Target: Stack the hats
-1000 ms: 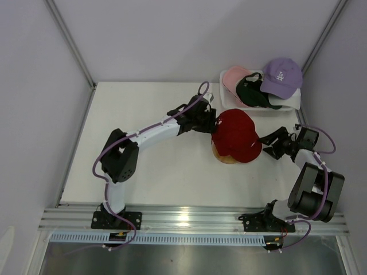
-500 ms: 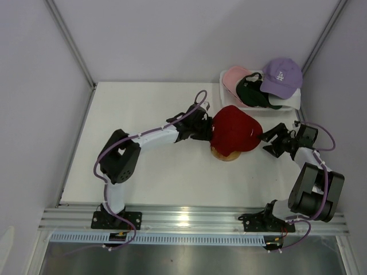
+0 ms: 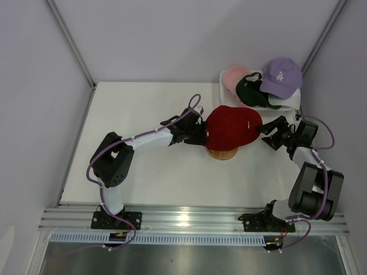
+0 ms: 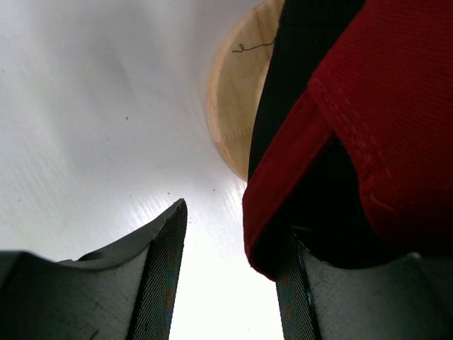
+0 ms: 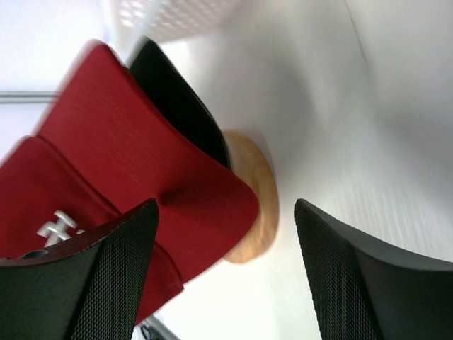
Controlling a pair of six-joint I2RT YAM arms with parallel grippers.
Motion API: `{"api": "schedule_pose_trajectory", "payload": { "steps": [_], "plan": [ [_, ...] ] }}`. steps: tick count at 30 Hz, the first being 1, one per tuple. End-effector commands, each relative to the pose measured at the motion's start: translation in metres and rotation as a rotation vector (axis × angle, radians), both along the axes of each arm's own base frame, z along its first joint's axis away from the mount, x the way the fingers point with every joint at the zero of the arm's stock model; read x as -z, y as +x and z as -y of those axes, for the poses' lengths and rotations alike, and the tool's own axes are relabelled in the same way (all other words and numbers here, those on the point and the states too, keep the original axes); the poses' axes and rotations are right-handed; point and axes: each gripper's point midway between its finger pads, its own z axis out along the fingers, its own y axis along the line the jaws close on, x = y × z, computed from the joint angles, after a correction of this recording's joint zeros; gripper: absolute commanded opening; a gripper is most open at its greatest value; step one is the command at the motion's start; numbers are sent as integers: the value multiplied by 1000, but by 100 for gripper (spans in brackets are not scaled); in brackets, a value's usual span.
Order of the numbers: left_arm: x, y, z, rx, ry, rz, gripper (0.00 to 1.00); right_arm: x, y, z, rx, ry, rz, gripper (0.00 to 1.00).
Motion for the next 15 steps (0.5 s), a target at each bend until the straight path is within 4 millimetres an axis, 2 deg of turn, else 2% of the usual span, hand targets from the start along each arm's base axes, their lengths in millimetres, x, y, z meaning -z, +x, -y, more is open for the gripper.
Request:
{"api": "schedule_pose_trajectory", "payload": {
  "steps": [1,4,6,10,11,13,15],
  "plan": [
    [2,-13,-28,-23,51,-59,53,-27,24,-1,-6,17,159,81],
    [-10,-12,-26,-14,28,-50,53,-38,35,-8,-23,42,239,81],
    [-14,-13,-28,-12,31,-52,53,-46,42,-23,-69,51,281,80],
    [-21,-8,-33,-22,24,-45,53,-33,47,-52,-135,65,251,72],
    [-23,-7,-34,-25,19,-43,53,-30,47,-58,-148,65,246,64],
    [-27,-1,-38,-37,13,-36,53,-22,45,-71,-174,73,220,54],
    [-29,5,-43,-51,19,-28,53,-16,42,-73,-173,91,179,33]
  ]
}}
